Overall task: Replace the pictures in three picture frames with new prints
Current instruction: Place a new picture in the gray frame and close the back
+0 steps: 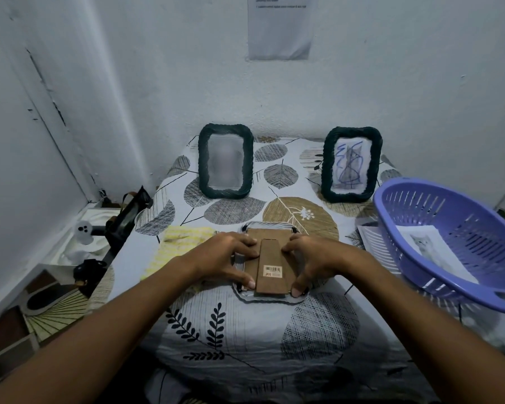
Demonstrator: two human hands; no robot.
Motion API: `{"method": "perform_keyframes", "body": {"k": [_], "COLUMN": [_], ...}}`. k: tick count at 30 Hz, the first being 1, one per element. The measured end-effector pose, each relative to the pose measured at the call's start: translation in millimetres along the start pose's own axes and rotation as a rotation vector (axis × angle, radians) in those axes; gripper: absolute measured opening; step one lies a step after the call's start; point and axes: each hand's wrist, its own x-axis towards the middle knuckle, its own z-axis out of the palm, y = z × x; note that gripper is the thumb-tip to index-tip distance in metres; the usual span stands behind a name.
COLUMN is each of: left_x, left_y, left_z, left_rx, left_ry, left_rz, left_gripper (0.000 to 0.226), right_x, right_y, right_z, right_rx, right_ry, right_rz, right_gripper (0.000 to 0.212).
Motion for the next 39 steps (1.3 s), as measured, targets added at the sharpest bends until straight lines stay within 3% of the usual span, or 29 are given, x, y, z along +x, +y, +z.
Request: {"method": "perform_keyframes", "body": {"k": [8, 13, 15, 17, 19, 21, 23, 28, 39], "left_x": [3, 12, 17, 24, 33, 42, 51, 65, 80], "left_y": [-1, -6, -10, -14, -19, -23, -26, -33, -38], "left_z": [-5, -15, -17, -19, -21, -25, -28, -30, -38], "left_rx": [-0.023, -0.130, -0.102, -0.052, 0.015, 0.090, 0.140, 0.237, 0.251], "left_ry": [-0.039, -0.009, 0.080, 0.189, 0.244, 0.232, 0.186, 0.055, -0.068], "left_rz": [0.001, 0.007, 0.008, -0.011, -0.028, -0.034, -0.025, 0.025, 0.092], "left_gripper": [0.069, 0.033, 0.024, 0.019, 0.019, 0.021, 0.022, 0.020, 0.020], "right_x": [-1, 3, 5, 9, 16, 26, 39, 60, 74], "right_y": [0, 6, 10, 16, 22, 29, 35, 38, 45], "right_z": [-2, -3, -5, -8, -13, -19, -23, -26, -34], "right_rx": [-0.030, 0.004, 0.030, 0.076, 0.119, 0.138, 0.146, 0.113, -0.017], "right_ry": [-0.008, -0.014, -0.017, 0.072, 0.270, 0.411, 0.448, 0.394, 0.263], "right_rz": [-0.007, -0.028, -0.025, -0.048, -0.054, -0.018, 0.009, -0.002, -0.098], "right_gripper": [0.096, 0.090, 0.081, 0.057, 0.034, 0.024, 0.023, 0.022, 0.022]}}
